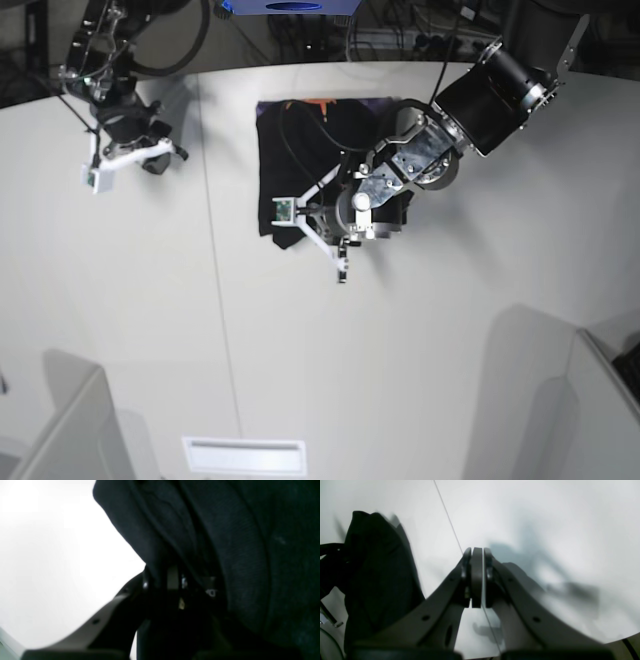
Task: Fold the T-shirt properly
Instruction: 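Rotate the folded stack with the left gripper and set it square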
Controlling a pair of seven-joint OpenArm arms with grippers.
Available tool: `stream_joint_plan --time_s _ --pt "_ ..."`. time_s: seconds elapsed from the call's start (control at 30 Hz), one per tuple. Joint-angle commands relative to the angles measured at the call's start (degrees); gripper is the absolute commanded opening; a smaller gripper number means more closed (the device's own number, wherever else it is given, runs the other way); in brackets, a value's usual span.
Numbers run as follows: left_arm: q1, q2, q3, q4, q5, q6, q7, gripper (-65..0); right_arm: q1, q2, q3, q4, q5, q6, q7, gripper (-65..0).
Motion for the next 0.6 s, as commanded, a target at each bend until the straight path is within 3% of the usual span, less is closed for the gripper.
stream_joint_plan --time_s 0.0,0.43,0.47,0.57 --pt "-0.90 0.38 -0.36 0.63 -0.39 -0.08 -0.31 -65.0 0.10 0.36 0.24 0.96 0.24 0.07 0.93 -65.0" --pt "-1.16 0.82 -0.36 0.80 0.14 -0.08 -0.05 -65.0 -0.16 0.36 0.24 0.87 0.24 0.07 0.58 -65.0" --pt "-1.34 0.82 -0.36 0.98 0.22 -0.08 -0.05 -62.9 -0.16 0.36 0.24 0.87 0.24 0.07 0.49 -65.0" --pt "-2.66 0.73 -0.36 1.24 0.14 -0.08 -0.05 -42.5 -0.16 0.36 0.24 0.87 0.24 0.07 0.49 -65.0"
